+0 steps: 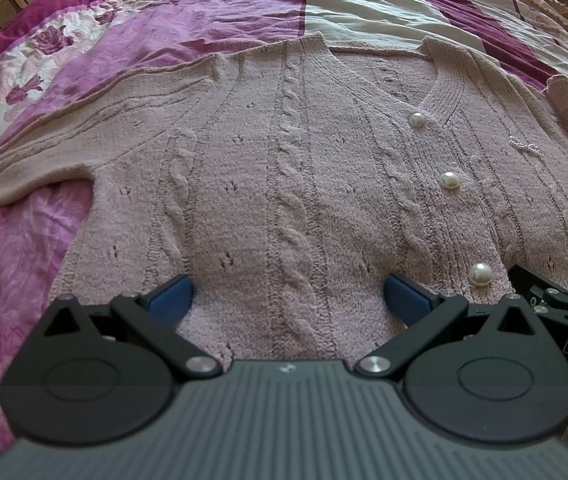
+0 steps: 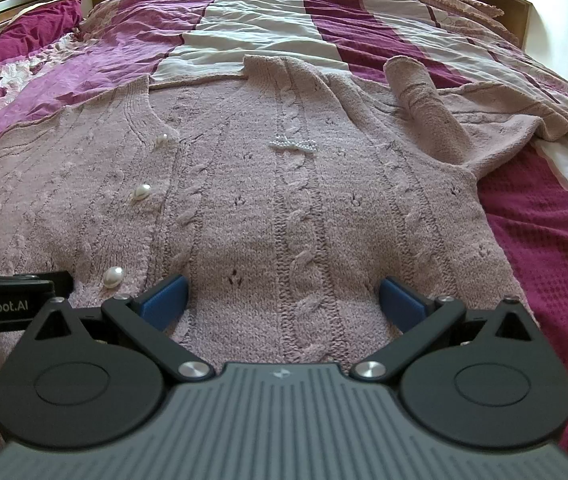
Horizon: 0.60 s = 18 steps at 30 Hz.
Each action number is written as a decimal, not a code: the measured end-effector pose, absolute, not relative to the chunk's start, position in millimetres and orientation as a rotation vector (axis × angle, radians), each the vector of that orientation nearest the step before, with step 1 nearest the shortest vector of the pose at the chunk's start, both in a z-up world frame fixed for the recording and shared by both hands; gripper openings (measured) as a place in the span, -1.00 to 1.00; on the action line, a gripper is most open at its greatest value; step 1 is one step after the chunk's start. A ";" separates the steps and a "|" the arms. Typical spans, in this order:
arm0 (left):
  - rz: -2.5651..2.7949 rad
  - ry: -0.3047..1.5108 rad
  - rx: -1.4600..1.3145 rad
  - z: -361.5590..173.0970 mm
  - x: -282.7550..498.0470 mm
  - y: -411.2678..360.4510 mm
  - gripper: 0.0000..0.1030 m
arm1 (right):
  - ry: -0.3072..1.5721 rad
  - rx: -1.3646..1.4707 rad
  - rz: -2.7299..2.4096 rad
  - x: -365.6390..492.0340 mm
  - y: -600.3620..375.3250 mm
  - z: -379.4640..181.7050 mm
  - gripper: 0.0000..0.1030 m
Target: Fold small clothes
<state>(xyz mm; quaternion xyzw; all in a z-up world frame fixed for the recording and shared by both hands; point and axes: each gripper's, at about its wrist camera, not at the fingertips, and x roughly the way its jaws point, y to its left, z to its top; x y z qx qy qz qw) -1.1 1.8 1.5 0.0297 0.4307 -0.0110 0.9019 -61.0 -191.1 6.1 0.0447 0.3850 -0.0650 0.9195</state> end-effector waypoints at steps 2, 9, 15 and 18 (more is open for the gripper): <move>-0.023 0.891 0.061 1.4 -1.1 1.8 1.00 | 0.791 0.092 -0.134 -61.0 -191.1 6.1 1.00; -0.022 0.893 0.061 2.9 -1.9 2.5 1.00 | 0.792 0.091 -0.134 -60.6 -191.1 6.3 1.00; -0.020 0.895 0.065 2.9 -2.3 1.2 1.00 | 0.792 0.091 -0.134 -61.4 -190.1 6.5 1.00; -0.019 0.901 0.062 2.3 -0.9 1.1 1.00 | 0.800 0.091 -0.132 -61.0 -190.4 7.0 1.00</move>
